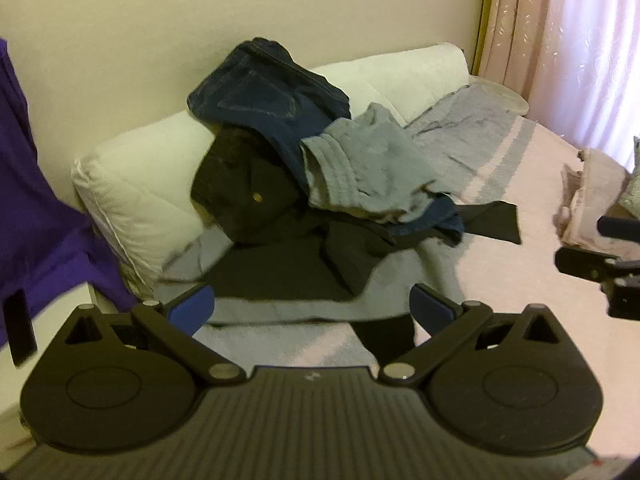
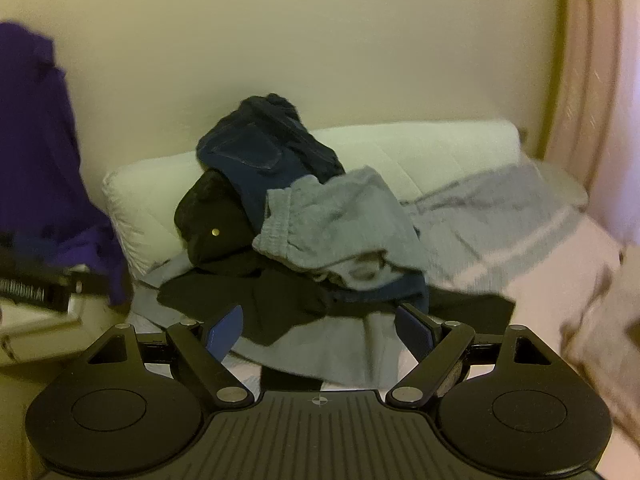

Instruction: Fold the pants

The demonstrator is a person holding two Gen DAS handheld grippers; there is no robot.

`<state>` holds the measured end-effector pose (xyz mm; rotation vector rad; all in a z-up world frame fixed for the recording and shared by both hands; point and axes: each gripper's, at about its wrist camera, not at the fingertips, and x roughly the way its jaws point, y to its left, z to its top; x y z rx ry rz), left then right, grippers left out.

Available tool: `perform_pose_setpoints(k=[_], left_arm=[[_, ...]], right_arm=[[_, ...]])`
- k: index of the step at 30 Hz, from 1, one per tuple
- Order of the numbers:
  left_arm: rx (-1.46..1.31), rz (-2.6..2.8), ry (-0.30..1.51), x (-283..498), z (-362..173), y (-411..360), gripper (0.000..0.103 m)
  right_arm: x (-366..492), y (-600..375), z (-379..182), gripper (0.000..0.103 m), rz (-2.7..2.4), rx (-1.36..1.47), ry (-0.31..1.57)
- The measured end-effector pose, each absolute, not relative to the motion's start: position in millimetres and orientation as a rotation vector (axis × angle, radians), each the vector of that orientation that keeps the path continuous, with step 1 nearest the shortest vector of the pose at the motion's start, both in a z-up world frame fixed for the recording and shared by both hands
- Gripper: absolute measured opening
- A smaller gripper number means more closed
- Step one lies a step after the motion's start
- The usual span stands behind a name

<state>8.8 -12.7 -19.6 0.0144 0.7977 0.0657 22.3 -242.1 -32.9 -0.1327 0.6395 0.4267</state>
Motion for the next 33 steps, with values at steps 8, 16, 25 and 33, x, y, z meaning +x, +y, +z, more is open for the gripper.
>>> perform_pose_setpoints(k=[8, 16, 25, 33], left_arm=[[0.058, -0.003, 0.787, 90, -55, 33, 0.102], [0.115, -0.182, 0.790, 187, -118, 63, 0.102], [0.072, -0.280, 0.796, 239, -178, 86, 0.098], [0.014, -0.339, 0.808, 244, -193, 90, 0.097]], right_arm=[[71, -190, -68, 0.081, 0.484, -0.356, 0.602], [163, -126, -135, 0.081, 0.521, -0.576, 0.595], [243, -71, -224, 0.081, 0.637, -0.893, 0.512], [275, -73, -219, 0.041, 0.669, -0.940, 0.475]])
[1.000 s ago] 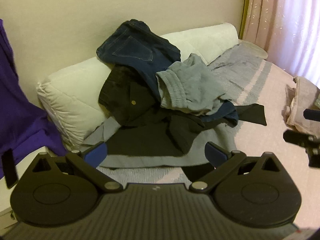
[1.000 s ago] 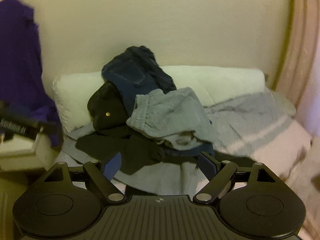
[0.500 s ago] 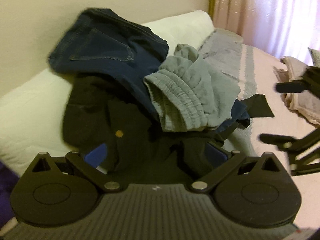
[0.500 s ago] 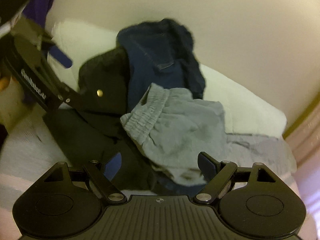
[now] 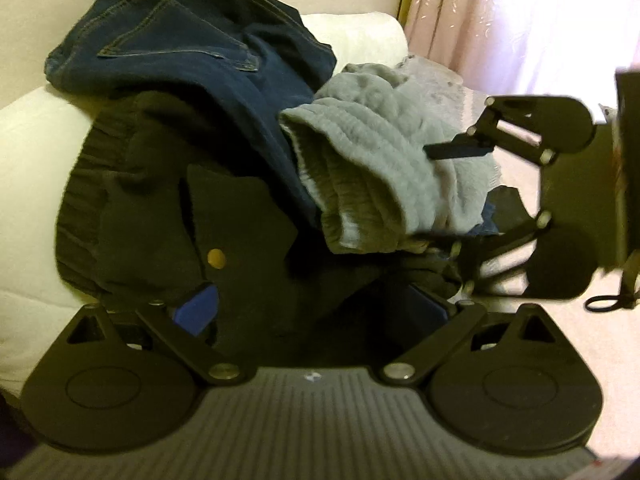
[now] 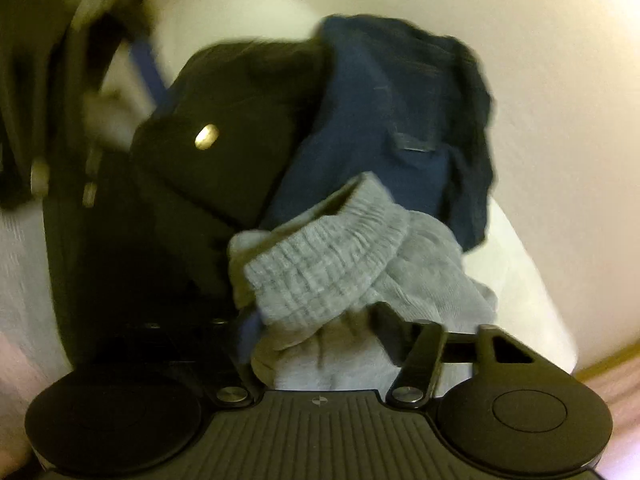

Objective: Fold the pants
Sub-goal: 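Reach both tools toward the grey-green sweatpants on the clothes pile, then grasp the sweatpants waistband with the left tool while the right tool grasps it too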

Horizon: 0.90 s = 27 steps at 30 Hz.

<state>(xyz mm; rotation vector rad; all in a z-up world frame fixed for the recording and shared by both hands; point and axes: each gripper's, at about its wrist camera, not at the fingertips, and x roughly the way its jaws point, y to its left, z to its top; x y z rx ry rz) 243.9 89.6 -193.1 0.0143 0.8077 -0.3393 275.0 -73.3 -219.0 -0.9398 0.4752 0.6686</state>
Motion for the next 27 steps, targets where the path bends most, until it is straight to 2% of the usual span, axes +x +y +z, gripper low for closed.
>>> perform_pose_setpoints(k=[3, 6, 14, 20, 22, 27], left_arm=[[-0.043, -0.359, 0.804, 247, -189, 84, 0.096], [-0.126, -0.372, 0.793, 256, -184, 77, 0.096], [-0.236, -0.352, 0.800, 289, -201, 52, 0.087], [-0.214, -0.377, 0.786, 283, -210, 33, 0.061], [-0.200, -0.384, 0.783, 284, -210, 31, 0.046], [-0.086, -0.407, 0.684, 280, -180, 30, 0.032]], right_arm=[[281, -91, -183, 0.031, 0.645, -0.806, 0.491], [293, -109, -144, 0.025, 0.618, -0.674, 0.488], [313, -152, -79, 0.021, 0.525, -0.509, 0.425], [305, -167, -63, 0.021, 0.473, -0.477, 0.421], [303, -162, -61, 0.020, 0.460, -0.465, 0.423], [292, -182, -45, 0.018, 0.400, -0.415, 0.401]])
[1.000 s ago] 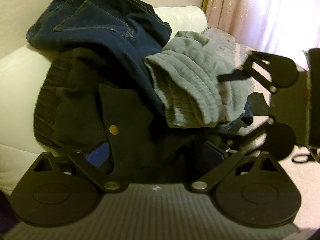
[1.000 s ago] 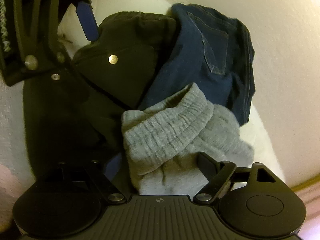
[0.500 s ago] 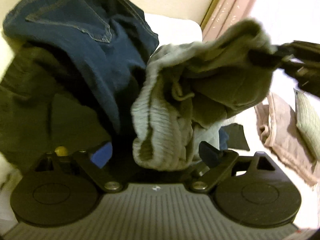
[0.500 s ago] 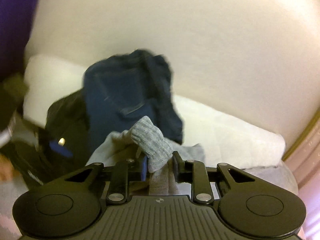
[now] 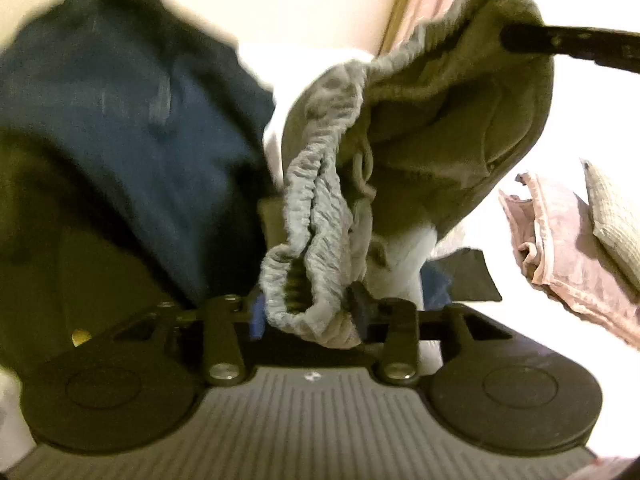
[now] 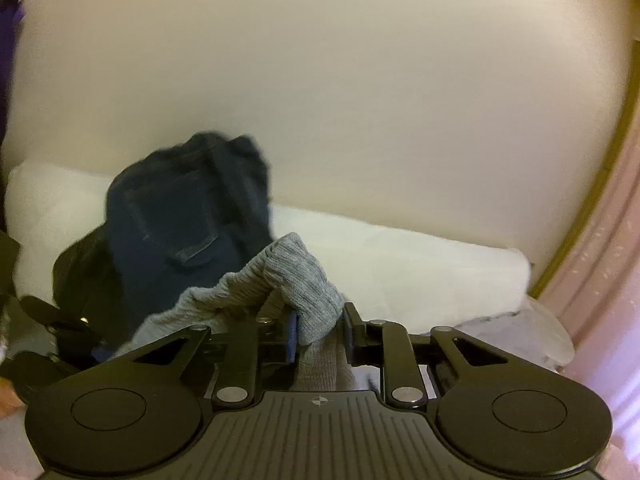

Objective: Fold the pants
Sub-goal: 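Grasp the sweatpants waistband with the left tool while the right tool grasps it too, then carry the sweatpants with both tools and lay them onto the open bedspread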

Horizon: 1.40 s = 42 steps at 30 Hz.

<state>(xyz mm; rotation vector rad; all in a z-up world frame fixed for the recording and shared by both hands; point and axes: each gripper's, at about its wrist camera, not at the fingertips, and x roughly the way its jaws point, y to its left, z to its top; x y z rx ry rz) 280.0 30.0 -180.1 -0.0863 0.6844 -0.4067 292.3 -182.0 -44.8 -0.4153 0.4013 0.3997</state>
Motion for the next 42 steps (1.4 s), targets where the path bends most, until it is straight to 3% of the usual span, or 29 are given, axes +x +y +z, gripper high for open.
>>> perform_pose_setpoints(k=[1, 4, 15, 23, 29, 42], left_arm=[[-0.056, -0.410, 0.655, 280, -169, 31, 0.022], [0.006, -0.431, 0.572, 288, -125, 37, 0.017], [0.252, -0.670, 0.192, 301, 83, -21, 0.014], [0.398, -1.016, -0.004, 220, 164, -152, 0.014], [0.562, -1.354, -0.023, 114, 138, -294, 0.014], [1.016, -1.848, 0.208, -202, -62, -601, 0.014]], right_arm=[[291, -188, -39, 0.018, 0.383, -0.397, 0.393], [283, -209, -8, 0.017, 0.323, -0.340, 0.362], [151, -302, 131, 0.016, 0.092, -0.104, 0.170], [-49, -380, 174, 0.015, -0.164, 0.122, 0.064], [-225, -441, 115, 0.015, -0.444, 0.404, 0.127], [-573, -612, -70, 0.014, -0.808, 1.013, 0.257]])
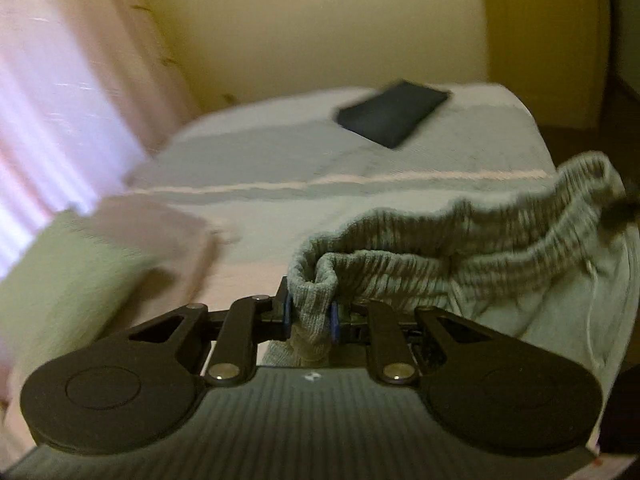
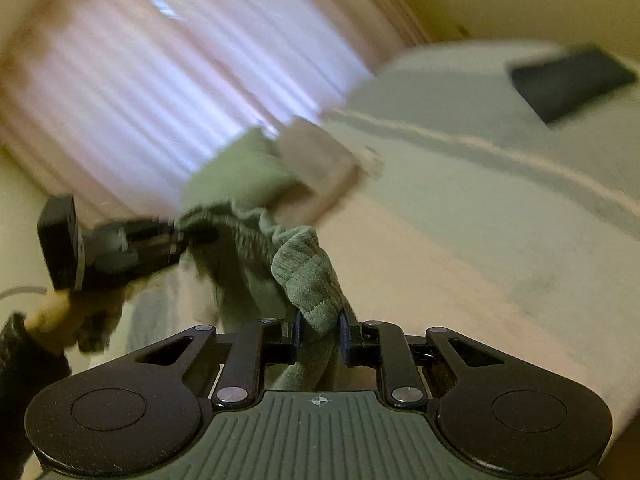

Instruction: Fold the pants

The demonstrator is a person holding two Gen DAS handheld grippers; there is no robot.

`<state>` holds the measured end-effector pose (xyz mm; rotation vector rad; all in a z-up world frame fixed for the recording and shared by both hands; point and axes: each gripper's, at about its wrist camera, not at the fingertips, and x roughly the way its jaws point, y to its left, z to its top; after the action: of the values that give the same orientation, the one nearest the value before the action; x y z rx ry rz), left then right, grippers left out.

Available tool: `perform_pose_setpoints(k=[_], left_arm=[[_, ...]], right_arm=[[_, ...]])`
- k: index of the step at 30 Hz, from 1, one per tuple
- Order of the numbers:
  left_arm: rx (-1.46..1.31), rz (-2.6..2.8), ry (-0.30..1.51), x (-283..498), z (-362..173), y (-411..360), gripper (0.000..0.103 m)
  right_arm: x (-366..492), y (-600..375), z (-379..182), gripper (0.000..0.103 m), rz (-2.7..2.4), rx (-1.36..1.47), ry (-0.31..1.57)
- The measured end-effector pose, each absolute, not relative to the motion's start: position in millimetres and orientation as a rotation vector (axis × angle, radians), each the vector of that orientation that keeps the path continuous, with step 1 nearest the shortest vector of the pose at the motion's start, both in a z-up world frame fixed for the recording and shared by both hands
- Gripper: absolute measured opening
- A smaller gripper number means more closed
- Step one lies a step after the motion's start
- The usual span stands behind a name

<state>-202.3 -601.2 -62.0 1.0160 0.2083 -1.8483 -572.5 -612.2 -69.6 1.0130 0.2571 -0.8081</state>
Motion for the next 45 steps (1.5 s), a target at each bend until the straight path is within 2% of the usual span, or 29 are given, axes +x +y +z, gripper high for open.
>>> perform_pose_setpoints(k=[2, 7, 13, 17, 18, 19, 20, 21, 22, 27, 32, 36, 45], left_arm=[[1.061, -1.887, 0.236, -236, -92, -649, 0.014], [1.109, -1.999, 0.238, -335, -101, -752, 0.014], [1.194, -2.186, 0.173, -409, -116, -899, 0.014], [1.215, -2.241, 0.235, -459, -170, -971, 0.017], [1.231, -2.230, 0.284, -469, -190, -985, 0.025], [1.257, -2.189, 0.354, -478, -217, -999, 0.035], [1.264, -2.153, 0.383, -482, -236, -1008, 0.035], [1.268, -2.110, 0.406, -487, -256, -1018, 0.031], [1.262, -2.059, 0.438, -482, -270, -1023, 0.030], [1.236, -1.967, 0.564, -425, -305, -999, 0.031], [1.160, -1.828, 0.669, -329, -300, -941, 0.033], [1.052, -1.666, 0.752, -229, -275, -859, 0.042], [0.978, -1.350, 0.902, -57, -277, -640, 0.044]], right_arm=[[-617, -642, -92, 0.014, -0.830, 1.066, 0.247], [-726, -670, -107, 0.014, -0.958, 1.087, 0.164], [-765, -716, -111, 0.014, -1.119, 1.062, 0.132], [-794, -751, -142, 0.015, -1.231, 1.103, 0.131], [-804, -763, -162, 0.018, -1.246, 1.153, 0.157], [-808, -774, -186, 0.027, -1.257, 1.193, 0.208], [-811, -781, -203, 0.034, -1.301, 1.194, 0.275], [-811, -785, -218, 0.043, -1.373, 1.155, 0.370], [-813, -789, -228, 0.046, -1.407, 1.130, 0.430], [-815, -781, -236, 0.049, -1.383, 1.098, 0.478], [-776, -769, -217, 0.049, -1.257, 1.004, 0.530], [-713, -774, -209, 0.050, -1.073, 0.861, 0.633], [-570, -774, -209, 0.051, -0.833, 0.626, 0.814]])
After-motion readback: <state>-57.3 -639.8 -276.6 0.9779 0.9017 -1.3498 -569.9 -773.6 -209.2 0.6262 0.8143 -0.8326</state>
